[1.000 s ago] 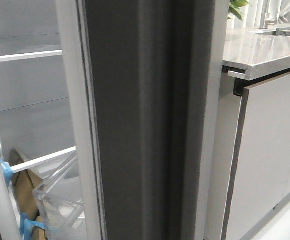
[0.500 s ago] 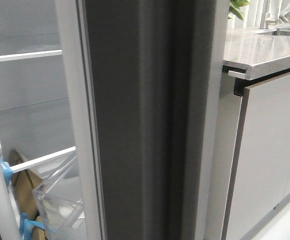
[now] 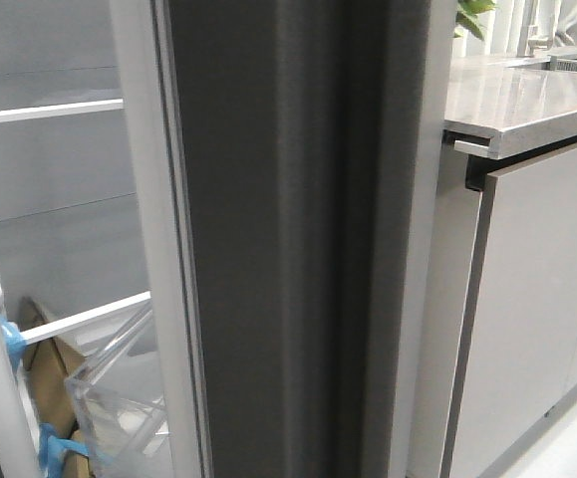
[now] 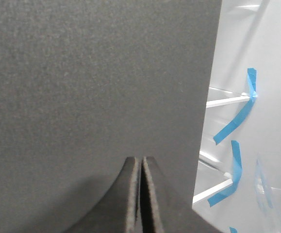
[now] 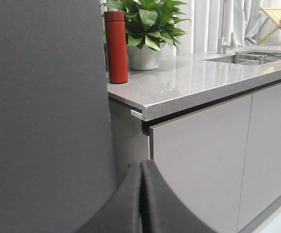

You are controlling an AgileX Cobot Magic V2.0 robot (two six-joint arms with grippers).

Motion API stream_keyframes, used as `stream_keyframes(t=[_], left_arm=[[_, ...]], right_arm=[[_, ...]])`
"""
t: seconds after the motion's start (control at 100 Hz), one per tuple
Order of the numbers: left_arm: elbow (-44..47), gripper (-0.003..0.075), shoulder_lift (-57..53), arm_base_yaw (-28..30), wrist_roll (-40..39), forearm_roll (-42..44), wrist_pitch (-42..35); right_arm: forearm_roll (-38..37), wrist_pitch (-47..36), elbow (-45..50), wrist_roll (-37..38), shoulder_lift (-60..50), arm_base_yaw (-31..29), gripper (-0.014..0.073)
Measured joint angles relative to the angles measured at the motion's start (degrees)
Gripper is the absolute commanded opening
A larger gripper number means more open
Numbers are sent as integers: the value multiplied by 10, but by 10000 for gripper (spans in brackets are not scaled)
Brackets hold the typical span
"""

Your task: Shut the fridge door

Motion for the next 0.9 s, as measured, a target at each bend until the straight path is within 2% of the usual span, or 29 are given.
stream_keyframes(t=[0.21, 0.54, 0.73, 0.9], left_arm=[[0, -21, 0, 0, 0, 0, 0], [0, -21, 0, 0, 0, 0, 0], [0, -21, 0, 0, 0, 0, 0], [0, -21, 0, 0, 0, 0, 0]], right_arm=[[0, 50, -30, 0, 0, 0, -76], [0, 164, -230, 0, 76, 6, -76], [0, 207, -363, 0, 147, 50, -76], [0, 218, -460, 0, 218, 115, -76]])
